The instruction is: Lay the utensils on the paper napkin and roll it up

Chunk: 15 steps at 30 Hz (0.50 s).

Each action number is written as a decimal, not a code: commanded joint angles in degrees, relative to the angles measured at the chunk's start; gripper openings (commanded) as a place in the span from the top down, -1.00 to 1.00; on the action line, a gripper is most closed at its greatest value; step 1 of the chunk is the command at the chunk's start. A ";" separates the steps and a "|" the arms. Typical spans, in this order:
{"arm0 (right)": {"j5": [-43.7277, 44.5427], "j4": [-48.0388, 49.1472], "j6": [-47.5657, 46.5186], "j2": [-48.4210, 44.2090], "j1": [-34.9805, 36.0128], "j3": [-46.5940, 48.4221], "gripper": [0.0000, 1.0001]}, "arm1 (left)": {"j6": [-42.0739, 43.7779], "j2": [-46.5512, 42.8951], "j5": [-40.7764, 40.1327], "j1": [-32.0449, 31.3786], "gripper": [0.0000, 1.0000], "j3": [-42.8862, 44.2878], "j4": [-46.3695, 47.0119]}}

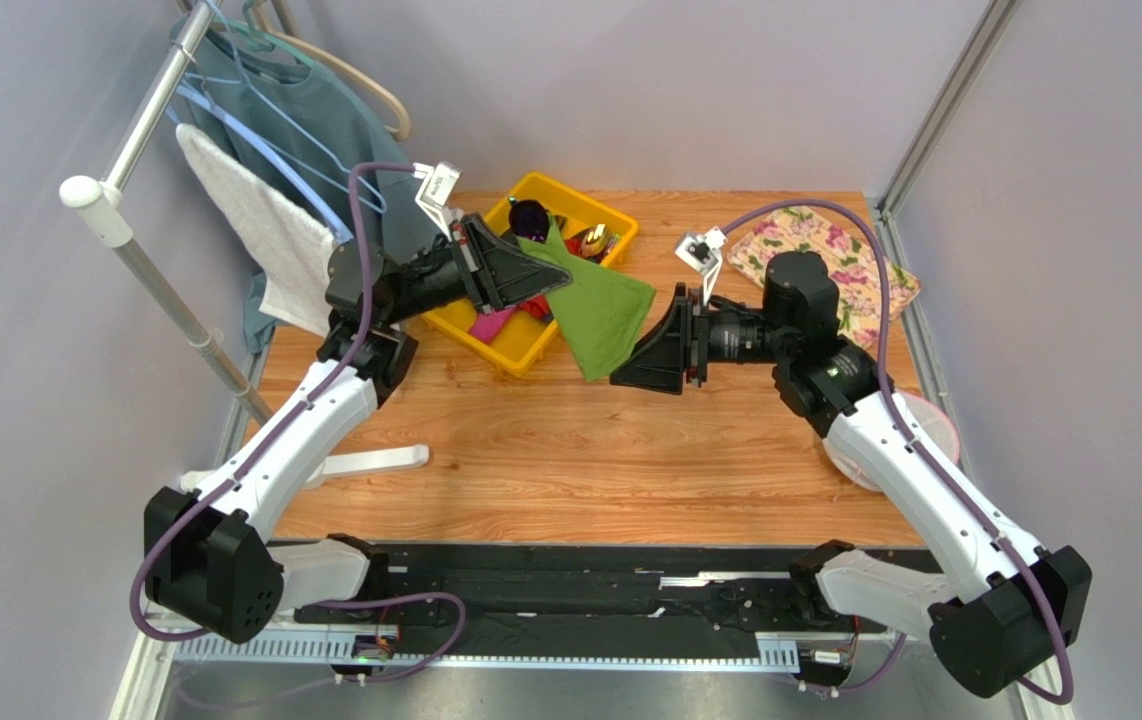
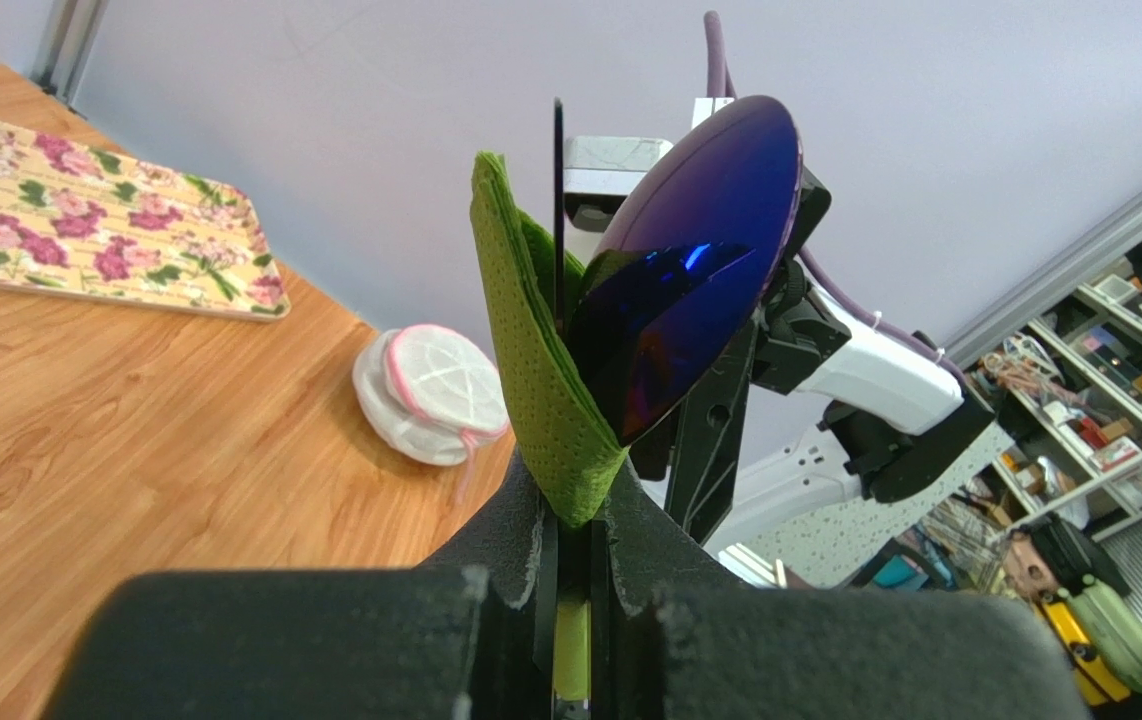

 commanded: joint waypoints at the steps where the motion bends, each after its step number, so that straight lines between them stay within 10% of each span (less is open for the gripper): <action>1: 1.40 0.44 -0.64 0.01 -0.96 3.49 0.11 | 0.36 -0.65 -0.65 0.22 1.00 1.75 2.79; 9: 1.14 2.45 0.15 1.34 -2.37 3.84 0.17 | 0.00 -0.74 -0.65 0.22 1.00 1.40 2.96; 15: -0.26 4.83 0.86 1.42 -2.37 2.26 0.96 | -0.17 -0.65 -0.73 0.22 1.00 1.84 2.88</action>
